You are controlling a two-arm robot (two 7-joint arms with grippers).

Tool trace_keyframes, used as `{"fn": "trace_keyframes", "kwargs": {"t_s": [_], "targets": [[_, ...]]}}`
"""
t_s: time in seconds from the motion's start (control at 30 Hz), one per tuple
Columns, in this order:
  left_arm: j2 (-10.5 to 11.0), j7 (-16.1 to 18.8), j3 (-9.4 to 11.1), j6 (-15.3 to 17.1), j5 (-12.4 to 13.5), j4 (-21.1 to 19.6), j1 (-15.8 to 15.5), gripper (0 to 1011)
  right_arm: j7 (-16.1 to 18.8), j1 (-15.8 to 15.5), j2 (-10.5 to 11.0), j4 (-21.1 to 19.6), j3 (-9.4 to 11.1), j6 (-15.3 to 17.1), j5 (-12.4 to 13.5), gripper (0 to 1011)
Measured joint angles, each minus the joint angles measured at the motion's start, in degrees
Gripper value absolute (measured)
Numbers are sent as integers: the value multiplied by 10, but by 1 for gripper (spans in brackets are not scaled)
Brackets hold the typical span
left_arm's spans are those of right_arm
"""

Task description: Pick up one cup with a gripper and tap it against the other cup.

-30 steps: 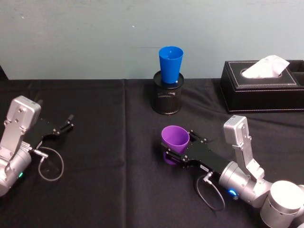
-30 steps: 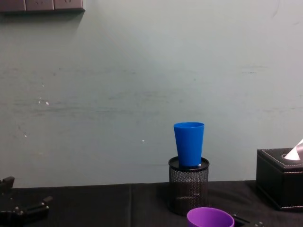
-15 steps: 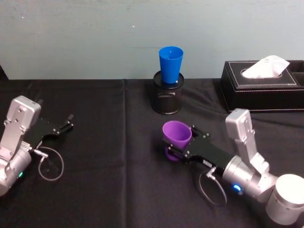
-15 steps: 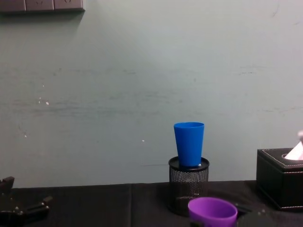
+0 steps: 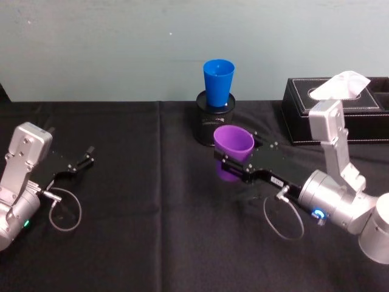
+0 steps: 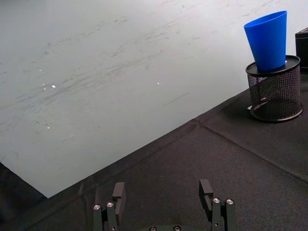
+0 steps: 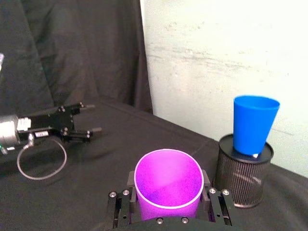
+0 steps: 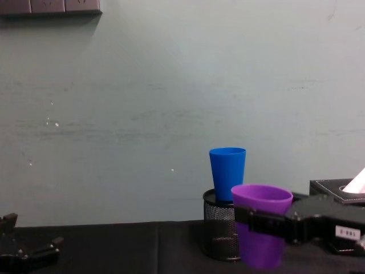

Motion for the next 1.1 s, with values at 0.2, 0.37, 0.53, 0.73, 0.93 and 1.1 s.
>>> {"fn": "trace_keyframes", "kwargs": {"t_s": [0.2, 0.37, 0.53, 0.73, 0.93, 1.1], "targets": [[0, 0, 0, 0, 0, 0, 0, 1000, 1, 8, 9, -14, -1, 12, 14, 730], [0, 0, 0, 0, 0, 0, 0, 1000, 1, 8, 9, -14, -1, 12, 14, 730], [0, 0, 0, 0, 0, 0, 0, 1000, 1, 8, 9, -14, -1, 12, 14, 730], [0, 0, 0, 0, 0, 0, 0, 1000, 1, 8, 9, -14, -1, 12, 14, 730], [0, 0, 0, 0, 0, 0, 0, 1000, 1, 8, 9, -14, -1, 12, 14, 730], [0, 0, 0, 0, 0, 0, 0, 1000, 1, 8, 9, -14, -1, 12, 14, 730]]}}
